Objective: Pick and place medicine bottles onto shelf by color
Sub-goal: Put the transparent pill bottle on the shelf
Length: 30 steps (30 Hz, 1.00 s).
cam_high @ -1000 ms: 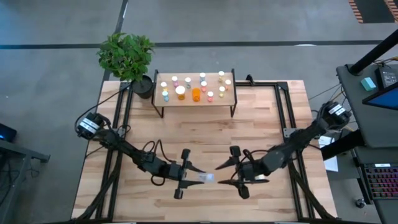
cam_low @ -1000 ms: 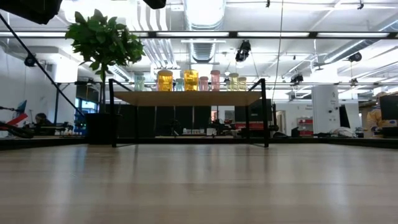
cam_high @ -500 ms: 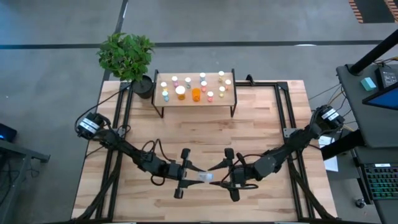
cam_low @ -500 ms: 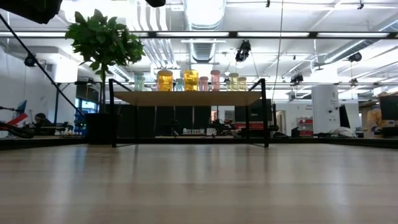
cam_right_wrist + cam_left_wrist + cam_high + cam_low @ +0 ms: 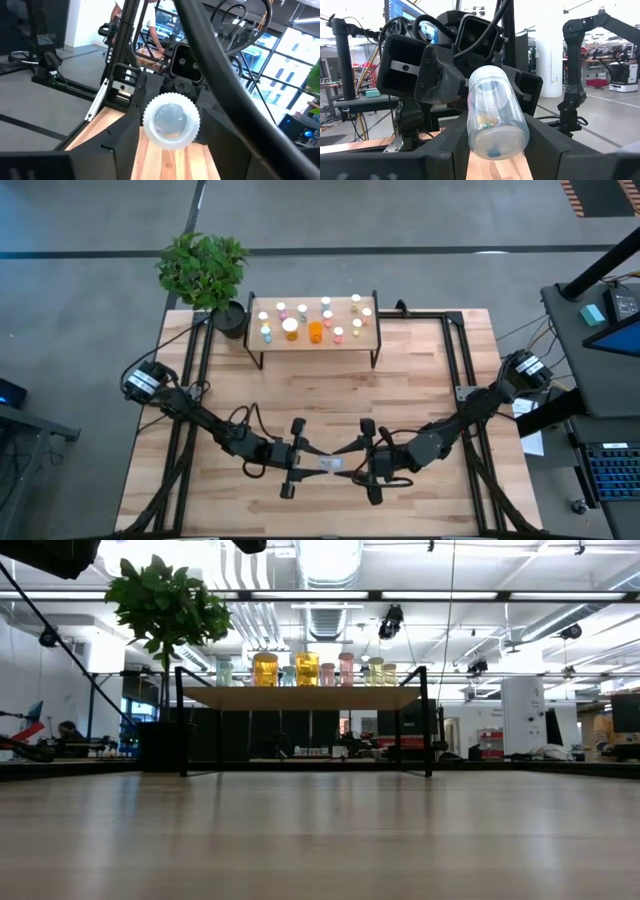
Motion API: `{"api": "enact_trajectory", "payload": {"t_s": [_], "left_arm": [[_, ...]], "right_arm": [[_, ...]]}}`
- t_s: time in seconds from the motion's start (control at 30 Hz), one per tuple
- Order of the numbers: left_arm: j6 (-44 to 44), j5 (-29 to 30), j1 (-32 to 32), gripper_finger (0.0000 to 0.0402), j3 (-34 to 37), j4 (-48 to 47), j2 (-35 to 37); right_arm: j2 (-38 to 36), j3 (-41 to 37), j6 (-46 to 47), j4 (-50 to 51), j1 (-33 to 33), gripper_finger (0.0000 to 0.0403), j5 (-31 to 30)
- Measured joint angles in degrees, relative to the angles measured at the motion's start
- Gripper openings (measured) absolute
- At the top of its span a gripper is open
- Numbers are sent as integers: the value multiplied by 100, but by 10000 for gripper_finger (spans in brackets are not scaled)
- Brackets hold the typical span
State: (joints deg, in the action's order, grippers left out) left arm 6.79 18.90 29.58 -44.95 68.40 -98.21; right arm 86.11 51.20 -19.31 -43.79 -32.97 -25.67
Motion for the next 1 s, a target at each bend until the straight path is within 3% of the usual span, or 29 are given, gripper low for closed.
{"api": "enact_trajectory", "payload": {"t_s": [0.27, 0.53, 0.6, 0.77, 0.9, 1.0], "left_arm": [[-42, 58, 0, 142, 2, 9, 0], [-14, 135, 0, 242, 19, -61, 12], [97, 214, 0, 264, 54, -396, 144], [274, 901, 2, 292, 181, -1923, 1045], [638, 1541, 2, 294, 385, -2806, 1965], [775, 1704, 0, 294, 498, -3463, 2778]], "right_arm": [[-3, -17, 27, 0, 0, 134, -32], [-39, -21, 436, 84, 0, 135, -23], [-138, -20, 625, 293, -2, 135, -260], [-718, 378, 1468, 2110, 65, 132, -1004], [-1116, 1273, 2537, 4732, 363, 132, -2016], [-1196, 2168, 3313, 6955, 888, 131, -2219]]}}
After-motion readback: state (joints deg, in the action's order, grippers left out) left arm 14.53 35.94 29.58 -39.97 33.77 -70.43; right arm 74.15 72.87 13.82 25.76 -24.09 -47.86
